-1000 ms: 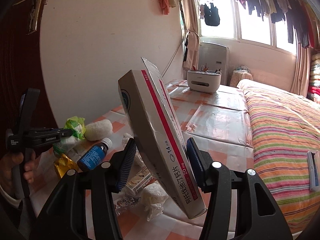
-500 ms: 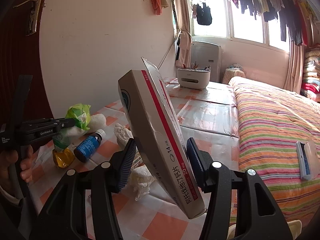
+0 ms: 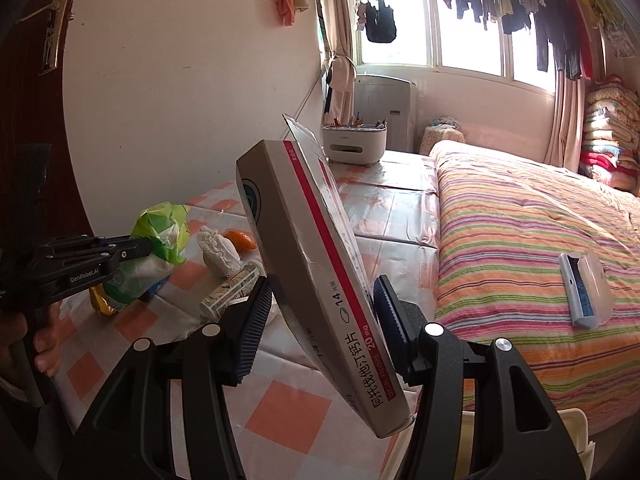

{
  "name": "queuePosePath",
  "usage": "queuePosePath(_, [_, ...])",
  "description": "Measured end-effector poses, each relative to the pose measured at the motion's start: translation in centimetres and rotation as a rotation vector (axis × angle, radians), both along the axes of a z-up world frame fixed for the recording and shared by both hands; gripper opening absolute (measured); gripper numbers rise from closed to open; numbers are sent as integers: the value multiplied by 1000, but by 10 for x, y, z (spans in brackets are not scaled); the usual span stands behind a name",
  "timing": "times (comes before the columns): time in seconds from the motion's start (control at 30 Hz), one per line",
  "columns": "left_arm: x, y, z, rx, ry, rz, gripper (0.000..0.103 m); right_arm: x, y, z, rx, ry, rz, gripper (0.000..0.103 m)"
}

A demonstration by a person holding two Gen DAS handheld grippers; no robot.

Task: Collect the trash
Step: 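Grasp the green plastic bag with the left gripper, then carry the white box to the beige bin and open the right gripper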

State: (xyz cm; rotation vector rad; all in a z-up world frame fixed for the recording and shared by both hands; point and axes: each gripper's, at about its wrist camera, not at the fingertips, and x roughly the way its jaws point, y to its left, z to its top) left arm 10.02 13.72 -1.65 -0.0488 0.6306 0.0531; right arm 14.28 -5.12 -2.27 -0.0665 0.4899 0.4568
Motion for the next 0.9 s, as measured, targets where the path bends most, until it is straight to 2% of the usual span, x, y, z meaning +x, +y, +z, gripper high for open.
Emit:
queuePosePath(0.2, [0, -24, -3, 5, 3, -59, 13, -10, -18, -2, -4, -7, -41, 52])
queuePosePath(0.9, [-27, -100, -2, 15, -20, -230, 13, -35, -91, -23, 48, 54, -241, 53])
